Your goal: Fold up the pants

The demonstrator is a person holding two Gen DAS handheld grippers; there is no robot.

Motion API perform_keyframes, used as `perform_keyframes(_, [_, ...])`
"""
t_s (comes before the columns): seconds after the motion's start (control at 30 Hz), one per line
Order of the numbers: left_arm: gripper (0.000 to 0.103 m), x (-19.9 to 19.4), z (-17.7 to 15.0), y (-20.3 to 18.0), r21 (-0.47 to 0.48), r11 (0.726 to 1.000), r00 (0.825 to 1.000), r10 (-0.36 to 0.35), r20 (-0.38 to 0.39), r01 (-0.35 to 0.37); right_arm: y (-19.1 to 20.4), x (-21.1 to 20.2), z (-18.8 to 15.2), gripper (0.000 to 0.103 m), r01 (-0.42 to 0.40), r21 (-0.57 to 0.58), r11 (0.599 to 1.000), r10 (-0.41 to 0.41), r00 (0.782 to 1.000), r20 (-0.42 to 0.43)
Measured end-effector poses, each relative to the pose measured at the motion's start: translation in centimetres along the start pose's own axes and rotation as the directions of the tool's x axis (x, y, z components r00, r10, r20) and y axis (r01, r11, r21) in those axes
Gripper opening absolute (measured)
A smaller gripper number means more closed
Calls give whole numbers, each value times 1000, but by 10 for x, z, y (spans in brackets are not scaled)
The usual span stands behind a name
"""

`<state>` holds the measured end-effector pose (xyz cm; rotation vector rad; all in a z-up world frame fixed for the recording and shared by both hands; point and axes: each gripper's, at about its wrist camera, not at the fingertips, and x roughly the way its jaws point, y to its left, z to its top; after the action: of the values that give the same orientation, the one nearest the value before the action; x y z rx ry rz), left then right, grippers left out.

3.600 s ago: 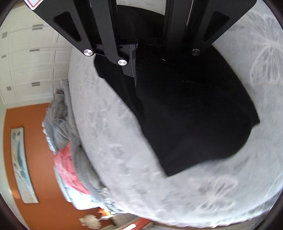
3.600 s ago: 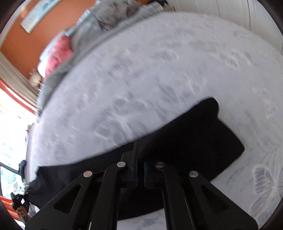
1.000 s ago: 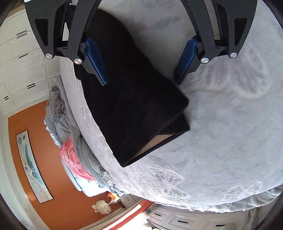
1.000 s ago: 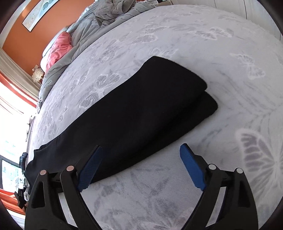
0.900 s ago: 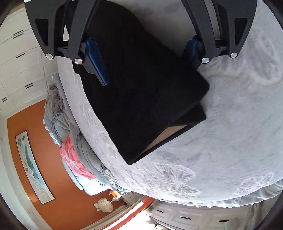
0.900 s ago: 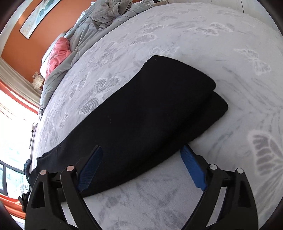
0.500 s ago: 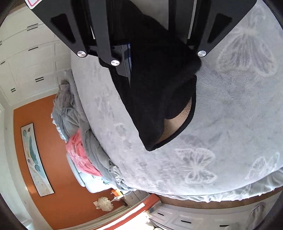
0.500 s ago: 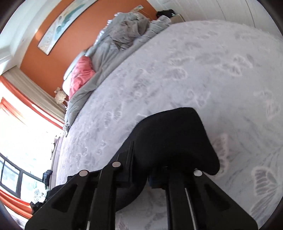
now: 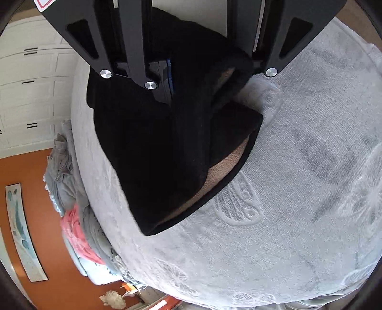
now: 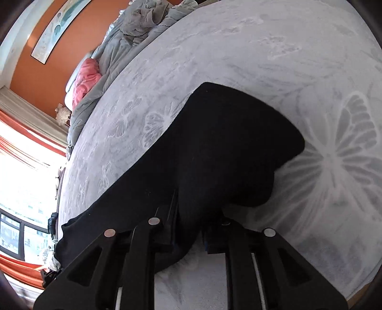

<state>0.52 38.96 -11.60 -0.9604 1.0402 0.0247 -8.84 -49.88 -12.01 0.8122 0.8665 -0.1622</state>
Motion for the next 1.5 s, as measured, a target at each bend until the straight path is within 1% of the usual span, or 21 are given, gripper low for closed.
perform_keyframes(0.13, [26,-4,-7,-17,81,993,996,83,42,-86,0,3,5,19,-22,46,999,21,1000,19])
perform_keyframes(0.2, [29,-11,-11,-21,63,994,995,81,59,-85,7,-2,9,15,-26,51,998,24,999,45])
perform_keyframes(0.33, [32,-37,-18,-19,13,988,986,150,77,-152,50,-16,13,13,35,-102,994,-27,996,82])
perform_keyframes(0.47, [32,-94,-31,-39,55,978,953,185,239,-203,90,-37,12,13,38,-181,983,-11,989,148])
perform_keyframes(0.53, [32,-115,-40,-73,164,957,931,179,318,-240,134,-46,1,13,37,-306,951,17,985,173])
perform_keyframes(0.63, [36,-123,-64,-145,366,883,907,138,398,-295,213,-48,-31,13,9,-516,856,73,988,138])
perform_keyframes(0.7, [51,-111,-82,-182,466,830,906,103,410,-306,268,-30,-71,14,-18,-659,752,76,995,59])
perform_keyframes(0.73, [58,-101,-92,-198,500,811,906,85,415,-305,281,-18,-86,15,-37,-693,720,67,998,17])
perform_keyframes(0.8, [59,-71,-106,-220,537,788,910,68,410,-301,299,27,-125,16,-75,-743,665,6,995,-95])
perform_keyframes(0.9, [59,-14,-120,-233,564,774,937,106,332,-287,301,82,-163,15,-47,-775,631,-124,979,-160])
perform_keyframes(0.97, [58,14,-130,-234,574,755,933,141,332,-319,298,95,-173,18,-27,-788,615,-158,975,-157])
perform_keyframes(1.03, [58,29,-140,-233,600,718,923,165,347,-354,300,91,-174,19,-19,-801,598,-153,979,-137])
perform_keyframes(1.1, [58,39,-145,-229,633,692,931,170,324,-347,301,89,-168,26,-6,-801,598,-156,980,-124])
perform_keyframes(1.17, [58,43,-149,-225,633,692,932,182,312,-347,298,87,-171,31,0,-801,599,-153,982,-114])
perform_keyframes(1.2, [58,42,-150,-224,633,690,931,181,317,-350,304,88,-172,31,-10,-804,594,-141,983,-116])
perform_keyframes(1.27, [58,39,-156,-225,644,667,919,176,351,-374,313,80,-175,14,-34,-799,601,-105,987,-120])
perform_keyframes(1.33, [59,34,-161,-228,667,645,920,158,359,-372,327,60,-176,14,-105,-763,638,4,991,-133])
perform_keyframes(1.4, [59,30,-163,-228,675,642,920,138,366,-365,345,56,-192,15,-129,-792,597,30,990,-138])
perform_keyframes(1.43, [59,27,-163,-228,672,640,915,136,380,-374,350,66,-206,20,-137,-822,553,-12,985,-172])
perform_keyframes(1.47, [59,27,-163,-227,669,634,908,142,393,-388,350,83,-227,22,-121,-867,483,-97,977,-190])
perform_keyframes(1.5, [59,27,-161,-226,665,632,905,152,398,-398,347,95,-242,23,-81,-901,427,-166,972,-166])
